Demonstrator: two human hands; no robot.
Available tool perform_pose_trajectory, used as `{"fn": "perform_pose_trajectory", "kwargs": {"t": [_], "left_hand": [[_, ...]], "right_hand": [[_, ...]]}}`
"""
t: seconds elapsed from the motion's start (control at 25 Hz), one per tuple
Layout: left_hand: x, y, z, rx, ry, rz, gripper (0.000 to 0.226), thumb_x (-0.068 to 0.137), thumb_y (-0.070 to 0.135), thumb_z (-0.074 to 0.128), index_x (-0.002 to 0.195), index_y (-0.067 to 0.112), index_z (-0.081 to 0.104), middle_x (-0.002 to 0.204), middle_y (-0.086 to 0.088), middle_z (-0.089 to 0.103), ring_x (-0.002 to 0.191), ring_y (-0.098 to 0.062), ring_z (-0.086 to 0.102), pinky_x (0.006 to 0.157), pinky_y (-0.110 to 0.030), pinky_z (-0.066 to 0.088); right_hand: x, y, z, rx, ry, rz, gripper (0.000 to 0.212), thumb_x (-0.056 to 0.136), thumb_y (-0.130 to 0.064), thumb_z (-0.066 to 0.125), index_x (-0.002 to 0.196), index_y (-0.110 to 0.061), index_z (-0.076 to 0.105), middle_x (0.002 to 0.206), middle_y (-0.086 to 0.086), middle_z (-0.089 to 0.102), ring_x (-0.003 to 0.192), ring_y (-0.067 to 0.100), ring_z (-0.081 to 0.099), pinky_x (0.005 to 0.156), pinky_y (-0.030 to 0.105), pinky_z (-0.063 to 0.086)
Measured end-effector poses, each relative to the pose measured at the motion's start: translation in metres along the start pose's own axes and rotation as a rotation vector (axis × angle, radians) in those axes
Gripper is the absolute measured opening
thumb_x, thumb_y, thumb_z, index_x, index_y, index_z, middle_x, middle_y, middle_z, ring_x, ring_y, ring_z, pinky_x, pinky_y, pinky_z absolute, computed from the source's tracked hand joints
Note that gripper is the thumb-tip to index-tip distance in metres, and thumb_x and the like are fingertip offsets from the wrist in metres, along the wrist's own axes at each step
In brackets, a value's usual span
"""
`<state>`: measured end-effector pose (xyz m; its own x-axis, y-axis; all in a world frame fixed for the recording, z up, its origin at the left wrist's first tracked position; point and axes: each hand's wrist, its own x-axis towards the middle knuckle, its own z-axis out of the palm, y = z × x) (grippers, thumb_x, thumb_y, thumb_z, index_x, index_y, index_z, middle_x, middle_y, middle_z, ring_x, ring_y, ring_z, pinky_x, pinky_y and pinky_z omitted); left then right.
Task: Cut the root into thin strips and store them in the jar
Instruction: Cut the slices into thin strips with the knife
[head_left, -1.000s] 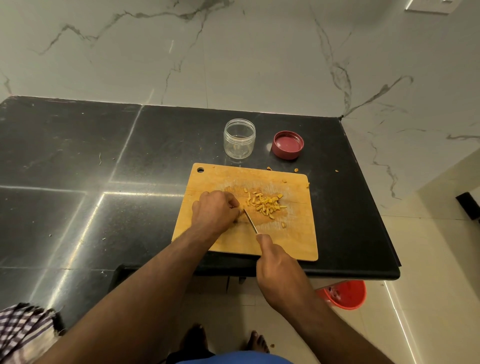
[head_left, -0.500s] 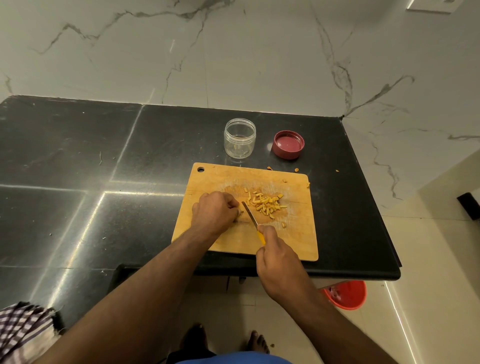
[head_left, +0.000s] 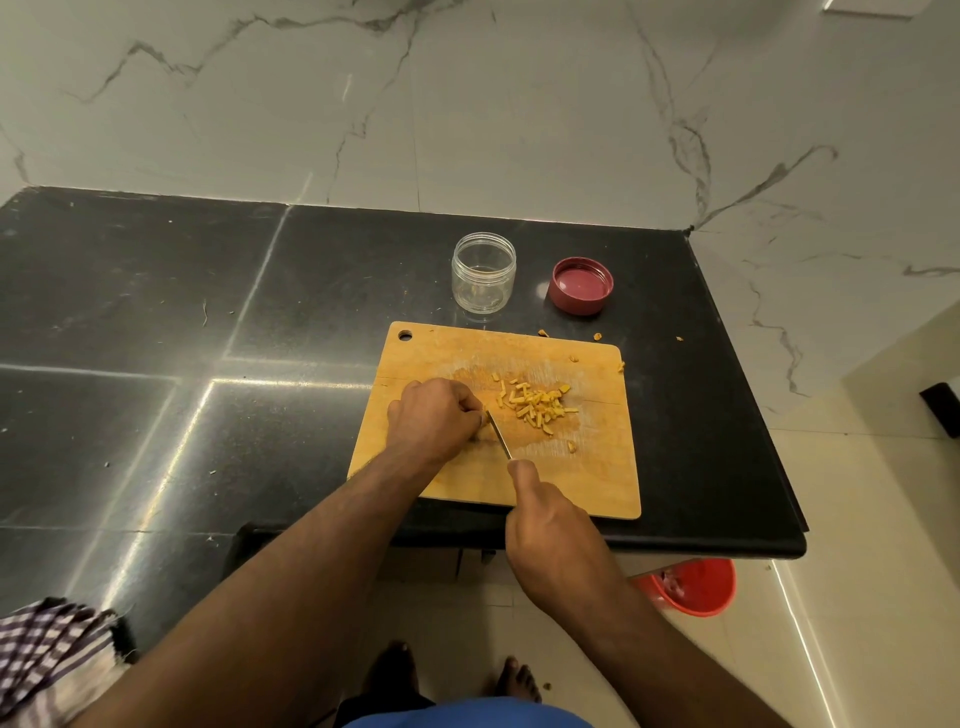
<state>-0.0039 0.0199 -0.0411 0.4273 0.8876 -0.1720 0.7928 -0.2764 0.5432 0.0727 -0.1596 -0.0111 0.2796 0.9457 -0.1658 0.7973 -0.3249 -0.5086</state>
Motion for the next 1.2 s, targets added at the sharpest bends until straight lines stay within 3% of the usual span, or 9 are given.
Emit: {"fn": "perform_pose_trajectory", "kwargs": {"t": [0.12, 0.28, 0.48, 0.72, 1.0, 1.2], "left_hand": [[0.000, -0.001, 0.001, 0.000, -0.004, 0.002, 0.010, 0.087, 0.032, 0.072, 0.095, 0.029, 0.078, 0.096, 0.015, 0.071, 0.100, -0.016, 0.060, 0.088, -0.047, 0.053], [0.000, -0.001, 0.000, 0.013, -0.007, 0.018, 0.017, 0.089, 0.033, 0.071, 0.103, 0.029, 0.078, 0.105, 0.013, 0.073, 0.103, -0.017, 0.060, 0.090, -0.047, 0.053], [-0.004, 0.000, 0.000, 0.020, 0.006, 0.008, 0.018, 0.090, 0.034, 0.070, 0.106, 0.031, 0.076, 0.105, 0.013, 0.072, 0.104, -0.017, 0.059, 0.090, -0.048, 0.052], [-0.011, 0.008, -0.003, 0.072, 0.057, 0.119, 0.031, 0.091, 0.027, 0.068, 0.118, 0.044, 0.066, 0.113, 0.011, 0.063, 0.107, -0.015, 0.052, 0.089, -0.045, 0.050], [-0.008, 0.012, -0.005, 0.152, -0.007, 0.129, 0.039, 0.095, 0.030, 0.065, 0.132, 0.043, 0.060, 0.125, 0.008, 0.059, 0.116, -0.017, 0.052, 0.096, -0.046, 0.046], [-0.007, 0.005, -0.006, 0.084, 0.027, 0.044, 0.026, 0.089, 0.037, 0.072, 0.114, 0.033, 0.069, 0.112, 0.010, 0.066, 0.108, -0.015, 0.056, 0.093, -0.045, 0.048]], "right_hand": [[-0.013, 0.007, -0.002, 0.023, 0.064, 0.000, 0.034, 0.102, -0.021, 0.034, 0.135, -0.026, 0.032, 0.095, -0.002, 0.056, 0.076, 0.014, 0.056, 0.065, 0.033, 0.050], [-0.011, 0.011, -0.006, 0.081, 0.140, 0.026, 0.037, 0.102, -0.020, 0.037, 0.139, -0.026, 0.035, 0.098, -0.006, 0.057, 0.078, 0.009, 0.056, 0.061, 0.020, 0.042], [-0.004, 0.012, -0.009, 0.078, 0.120, 0.031, 0.035, 0.102, -0.020, 0.037, 0.137, -0.026, 0.035, 0.097, -0.005, 0.055, 0.079, 0.010, 0.055, 0.064, 0.025, 0.039], [0.001, 0.013, -0.009, -0.010, 0.093, 0.039, 0.035, 0.102, -0.023, 0.034, 0.137, -0.028, 0.032, 0.106, 0.001, 0.059, 0.085, 0.018, 0.059, 0.070, 0.034, 0.050], [-0.004, 0.014, -0.010, 0.014, 0.153, 0.044, 0.038, 0.103, -0.022, 0.036, 0.140, -0.029, 0.033, 0.110, -0.002, 0.059, 0.082, 0.013, 0.059, 0.065, 0.027, 0.048], [-0.006, 0.011, -0.010, 0.107, 0.147, 0.045, 0.038, 0.102, -0.020, 0.038, 0.139, -0.029, 0.035, 0.099, -0.006, 0.056, 0.075, 0.010, 0.056, 0.058, 0.020, 0.039]]}}
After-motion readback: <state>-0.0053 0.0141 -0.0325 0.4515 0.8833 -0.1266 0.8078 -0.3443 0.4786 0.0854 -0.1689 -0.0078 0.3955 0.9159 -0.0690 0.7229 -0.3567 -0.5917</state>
